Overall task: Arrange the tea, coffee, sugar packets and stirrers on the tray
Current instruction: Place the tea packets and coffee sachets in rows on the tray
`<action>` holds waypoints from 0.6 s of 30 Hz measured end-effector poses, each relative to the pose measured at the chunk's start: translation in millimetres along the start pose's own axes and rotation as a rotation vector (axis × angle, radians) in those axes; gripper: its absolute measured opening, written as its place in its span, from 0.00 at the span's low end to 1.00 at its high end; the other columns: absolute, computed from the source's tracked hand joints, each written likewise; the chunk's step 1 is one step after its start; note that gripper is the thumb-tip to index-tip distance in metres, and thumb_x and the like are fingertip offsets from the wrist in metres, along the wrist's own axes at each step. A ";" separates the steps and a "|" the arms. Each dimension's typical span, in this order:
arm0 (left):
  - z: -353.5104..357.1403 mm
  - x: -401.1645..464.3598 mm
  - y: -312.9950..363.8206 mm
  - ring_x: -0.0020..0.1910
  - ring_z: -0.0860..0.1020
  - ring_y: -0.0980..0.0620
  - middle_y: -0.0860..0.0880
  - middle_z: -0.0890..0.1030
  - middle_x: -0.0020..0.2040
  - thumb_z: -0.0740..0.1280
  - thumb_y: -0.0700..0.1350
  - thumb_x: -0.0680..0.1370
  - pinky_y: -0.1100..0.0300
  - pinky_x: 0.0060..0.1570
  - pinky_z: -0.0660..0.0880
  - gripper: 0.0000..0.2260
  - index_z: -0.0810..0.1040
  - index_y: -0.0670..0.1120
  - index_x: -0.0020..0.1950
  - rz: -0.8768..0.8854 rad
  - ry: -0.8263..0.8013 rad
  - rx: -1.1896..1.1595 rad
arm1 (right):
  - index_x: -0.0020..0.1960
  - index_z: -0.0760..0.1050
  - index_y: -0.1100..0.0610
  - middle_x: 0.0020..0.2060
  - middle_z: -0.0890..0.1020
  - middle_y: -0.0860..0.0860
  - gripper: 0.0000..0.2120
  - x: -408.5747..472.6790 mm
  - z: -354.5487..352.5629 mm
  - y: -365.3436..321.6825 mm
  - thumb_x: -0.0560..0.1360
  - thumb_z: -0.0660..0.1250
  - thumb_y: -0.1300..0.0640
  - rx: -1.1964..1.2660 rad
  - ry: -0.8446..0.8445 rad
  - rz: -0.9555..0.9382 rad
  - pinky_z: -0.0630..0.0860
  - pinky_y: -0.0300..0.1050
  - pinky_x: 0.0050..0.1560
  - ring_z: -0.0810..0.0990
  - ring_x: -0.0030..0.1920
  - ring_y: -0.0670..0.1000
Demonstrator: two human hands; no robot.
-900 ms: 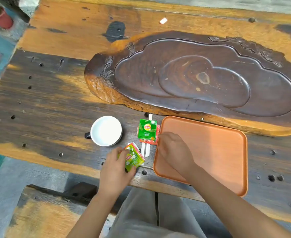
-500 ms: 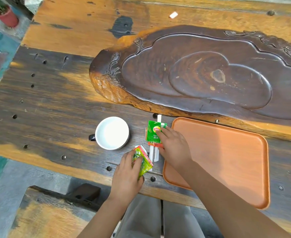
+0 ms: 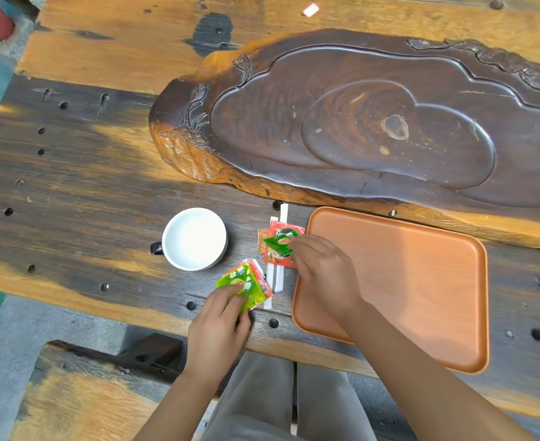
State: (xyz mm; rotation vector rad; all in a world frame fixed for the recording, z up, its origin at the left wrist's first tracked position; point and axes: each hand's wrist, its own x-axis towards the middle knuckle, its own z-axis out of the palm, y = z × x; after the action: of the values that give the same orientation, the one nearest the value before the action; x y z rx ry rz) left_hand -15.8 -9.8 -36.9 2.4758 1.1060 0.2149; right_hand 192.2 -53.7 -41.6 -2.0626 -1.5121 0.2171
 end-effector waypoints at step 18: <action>45.2 82.2 91.6 0.52 0.80 0.51 0.48 0.83 0.50 0.67 0.37 0.72 0.58 0.51 0.75 0.06 0.82 0.43 0.45 0.314 0.107 -0.148 | 0.52 0.81 0.62 0.48 0.84 0.55 0.14 -67.3 -55.0 74.2 0.73 0.59 0.62 -0.128 0.139 0.313 0.73 0.45 0.53 0.78 0.49 0.57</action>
State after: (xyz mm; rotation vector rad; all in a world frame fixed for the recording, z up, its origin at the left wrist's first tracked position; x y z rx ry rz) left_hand 115.0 -17.7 -40.2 2.5154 0.7054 0.5070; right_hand 254.5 -149.2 -48.5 -2.3595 -1.1436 0.0933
